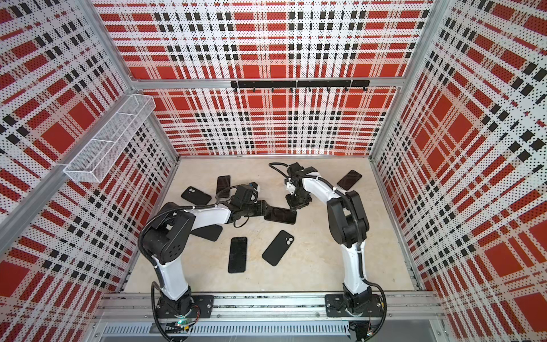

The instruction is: Put the phone into the phone case

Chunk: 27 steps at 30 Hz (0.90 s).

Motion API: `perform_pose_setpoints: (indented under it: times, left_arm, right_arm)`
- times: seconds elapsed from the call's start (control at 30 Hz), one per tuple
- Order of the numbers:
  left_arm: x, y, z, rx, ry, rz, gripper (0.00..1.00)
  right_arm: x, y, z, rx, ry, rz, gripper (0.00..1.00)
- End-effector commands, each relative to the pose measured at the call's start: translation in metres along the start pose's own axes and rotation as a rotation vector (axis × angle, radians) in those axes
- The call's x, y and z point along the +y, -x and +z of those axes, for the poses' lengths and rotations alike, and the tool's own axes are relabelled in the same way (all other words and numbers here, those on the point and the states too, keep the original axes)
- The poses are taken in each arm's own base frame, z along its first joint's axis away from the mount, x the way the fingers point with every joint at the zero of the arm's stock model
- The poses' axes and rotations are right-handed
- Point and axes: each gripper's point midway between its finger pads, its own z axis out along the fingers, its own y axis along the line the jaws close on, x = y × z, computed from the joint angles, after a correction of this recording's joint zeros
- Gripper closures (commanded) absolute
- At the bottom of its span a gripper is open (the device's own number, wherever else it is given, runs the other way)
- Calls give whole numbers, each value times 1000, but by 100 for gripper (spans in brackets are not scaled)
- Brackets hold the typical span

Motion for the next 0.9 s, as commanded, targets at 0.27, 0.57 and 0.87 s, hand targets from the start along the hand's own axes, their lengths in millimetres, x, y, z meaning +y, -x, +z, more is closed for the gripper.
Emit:
perform_pose_setpoints:
  times: [0.27, 0.57, 0.87]
  left_arm:
    - [43, 2, -82, -89, 129, -41, 42]
    - [58, -6, -110, -128, 160, -73, 42]
    - [75, 13, -120, -131, 216, -45, 42]
  right_arm:
    - [19, -28, -16, 37, 2, -755, 0]
    - [32, -13, 13, 83, -1, -983, 0]
    - [38, -6, 41, 105, 18, -1000, 0]
